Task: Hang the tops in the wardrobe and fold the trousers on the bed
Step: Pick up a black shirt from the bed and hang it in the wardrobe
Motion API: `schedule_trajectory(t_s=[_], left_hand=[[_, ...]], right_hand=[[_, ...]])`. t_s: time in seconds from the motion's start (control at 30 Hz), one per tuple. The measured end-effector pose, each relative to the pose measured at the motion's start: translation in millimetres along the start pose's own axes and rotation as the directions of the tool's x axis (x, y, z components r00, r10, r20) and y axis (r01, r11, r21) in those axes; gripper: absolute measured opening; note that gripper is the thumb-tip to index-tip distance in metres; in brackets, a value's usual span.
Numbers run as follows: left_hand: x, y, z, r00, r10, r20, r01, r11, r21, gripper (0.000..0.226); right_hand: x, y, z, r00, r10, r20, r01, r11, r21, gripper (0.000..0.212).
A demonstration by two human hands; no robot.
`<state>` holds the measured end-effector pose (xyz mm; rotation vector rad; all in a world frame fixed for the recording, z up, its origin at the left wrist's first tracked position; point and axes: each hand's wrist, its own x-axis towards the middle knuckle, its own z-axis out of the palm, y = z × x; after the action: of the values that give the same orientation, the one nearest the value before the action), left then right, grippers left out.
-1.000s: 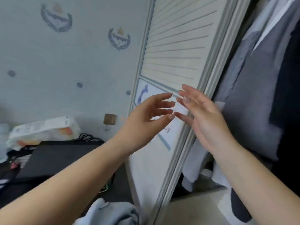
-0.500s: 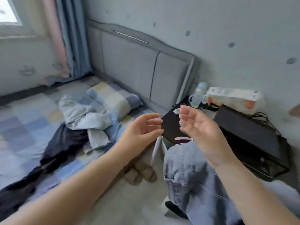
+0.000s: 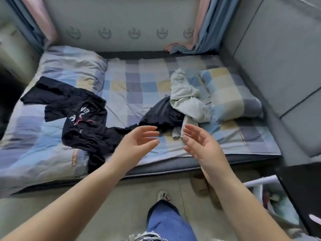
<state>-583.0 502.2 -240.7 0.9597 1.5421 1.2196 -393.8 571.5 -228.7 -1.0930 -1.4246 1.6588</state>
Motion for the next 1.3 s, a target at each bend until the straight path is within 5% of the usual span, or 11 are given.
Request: schedule_trajectory(t_s=[0.13,0.37,0.7,1.03,1.3], left_hand=[[33,-14,-41,0.969,-0.135,-0.205,0.117,0.988,-0.099,0.029],[33,-27,-105,0.809,-0.234,-0.539,0.127,0.965,-0.228,0.026],[5,-57,-139,0.6,-0.351,-0.719,0.066,0.918,-0.392,0.022],[29,-93,-220,0.663,-0.395,-0.636,0.076,0.881,-0.467,0.022],[57,-157,-391,0.709,-0.48,-0.517,0.238,0.852,-0.465,0.022]], right_hand=[[72,1,27,0.988,0.071,0.136,-0.072,0.997,-0.003,0.026],[154,-2,100,0.881,0.129,0.454,-0.102,0.991,-0.083,0.026],[189,8,169,0.736,0.244,0.632,-0.105,0.963,-0.25,0.024],[215,18,238,0.774,0.283,0.566,-0.076,0.929,-0.361,0.02],[258,68,374,0.846,0.358,0.395,-0.172,0.884,-0.434,0.02]])
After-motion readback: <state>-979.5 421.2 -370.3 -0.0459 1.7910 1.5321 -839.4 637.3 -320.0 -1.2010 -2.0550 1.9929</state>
